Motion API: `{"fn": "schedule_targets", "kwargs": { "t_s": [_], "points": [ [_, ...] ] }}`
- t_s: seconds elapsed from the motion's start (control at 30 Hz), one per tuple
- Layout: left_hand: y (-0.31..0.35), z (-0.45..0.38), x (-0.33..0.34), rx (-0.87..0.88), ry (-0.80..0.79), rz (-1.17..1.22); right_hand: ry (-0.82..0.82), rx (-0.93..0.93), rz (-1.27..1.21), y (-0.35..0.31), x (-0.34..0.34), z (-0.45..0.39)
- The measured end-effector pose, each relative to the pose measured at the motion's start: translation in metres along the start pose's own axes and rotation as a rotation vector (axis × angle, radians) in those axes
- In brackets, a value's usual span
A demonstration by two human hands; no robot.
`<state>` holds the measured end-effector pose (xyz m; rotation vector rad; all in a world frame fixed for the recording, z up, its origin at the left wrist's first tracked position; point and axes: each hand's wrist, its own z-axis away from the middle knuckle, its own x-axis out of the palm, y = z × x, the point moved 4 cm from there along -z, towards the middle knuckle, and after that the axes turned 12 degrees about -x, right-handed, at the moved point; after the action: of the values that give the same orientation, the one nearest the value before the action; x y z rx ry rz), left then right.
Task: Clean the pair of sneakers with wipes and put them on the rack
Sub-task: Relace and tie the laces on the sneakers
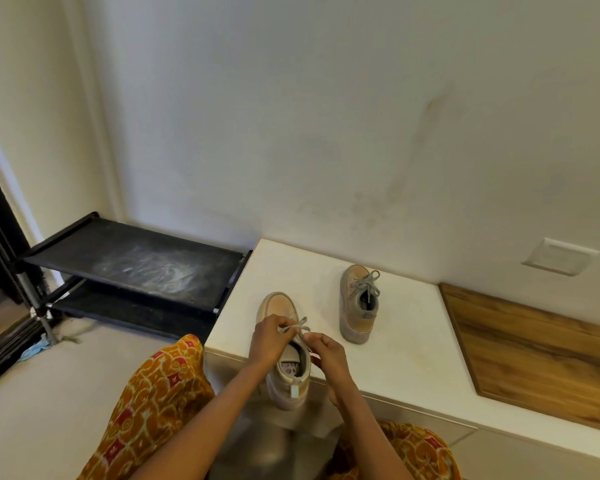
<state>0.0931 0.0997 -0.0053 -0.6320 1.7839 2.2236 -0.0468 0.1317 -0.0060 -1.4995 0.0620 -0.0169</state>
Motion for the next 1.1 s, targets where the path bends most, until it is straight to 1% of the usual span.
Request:
{"fn": "schedule_targets", "kwargs": {
  "t_s": [0.07, 0.27, 0.33, 0.37, 0.4, 0.43, 0.47, 0.5, 0.53, 0.6, 0.63, 0.67, 0.73, 0.83, 0.87, 0.93, 0.97, 1.0, 1.03, 1.1],
  "points": [
    [-0.001, -0.001, 0.001, 0.010, -0.007, -0.017, -0.001, 0.009, -0.011, 0.001, 0.001, -0.001],
    [0.000, -0.005, 0.003, 0.050, -0.067, -0.037, -0.141, 0.067, 0.057, 0.000, -0.005, -0.013],
    [-0.001, -0.006, 0.003, 0.062, -0.088, -0.026, -0.152, 0.080, 0.093, -0.003, -0.005, -0.016],
    [-0.002, -0.008, 0.003, 0.066, -0.099, -0.013, -0.116, 0.050, 0.125, -0.007, -0.006, -0.018],
    [-0.002, -0.008, 0.003, 0.072, -0.115, -0.006, -0.046, -0.022, 0.171, -0.012, -0.008, -0.020],
    [-0.001, -0.008, 0.003, 0.079, -0.136, -0.008, 0.027, -0.129, 0.233, -0.021, -0.012, -0.022],
    [-0.001, -0.008, 0.003, 0.087, -0.156, -0.015, 0.055, -0.247, 0.314, -0.030, -0.014, -0.025],
    [-0.001, -0.008, 0.002, 0.093, -0.175, -0.018, 0.003, -0.339, 0.408, -0.038, -0.013, -0.029],
    [-0.001, -0.008, 0.002, 0.098, -0.187, -0.017, -0.116, -0.373, 0.505, -0.041, -0.008, -0.033],
    [0.000, -0.008, -0.001, 0.111, -0.195, -0.007, -0.388, -0.308, 0.675, -0.039, 0.004, -0.037],
    [0.001, -0.007, -0.002, 0.113, -0.191, 0.002, -0.452, -0.257, 0.719, -0.035, 0.006, -0.038],
    [0.003, -0.006, -0.004, 0.108, -0.183, 0.002, -0.445, -0.222, 0.728, -0.031, 0.006, -0.040],
    [0.006, -0.004, -0.009, 0.086, -0.157, -0.031, -0.357, -0.202, 0.708, -0.027, 0.005, -0.040],
    [0.010, -0.011, -0.021, 0.080, -0.112, -0.227, -0.282, -0.192, 0.706, -0.023, 0.003, -0.038],
    [0.012, -0.016, -0.028, 0.073, -0.131, -0.294, -0.270, -0.191, 0.699, -0.022, 0.003, -0.038],
    [0.016, -0.023, -0.041, 0.026, -0.262, -0.350, -0.257, -0.186, 0.673, -0.021, 0.003, -0.037],
    [0.019, -0.024, -0.049, -0.010, -0.338, -0.290, -0.257, -0.182, 0.655, -0.021, 0.004, -0.037],
    [0.023, -0.023, -0.056, -0.057, -0.397, -0.142, -0.260, -0.176, 0.632, -0.021, 0.003, -0.037],
    [0.027, -0.022, -0.063, -0.109, -0.416, 0.074, -0.264, -0.171, 0.613, -0.022, 0.004, -0.037],
    [0.034, -0.020, -0.075, -0.205, -0.393, 0.599, -0.265, -0.166, 0.597, -0.023, 0.004, -0.034]
  ]
}}
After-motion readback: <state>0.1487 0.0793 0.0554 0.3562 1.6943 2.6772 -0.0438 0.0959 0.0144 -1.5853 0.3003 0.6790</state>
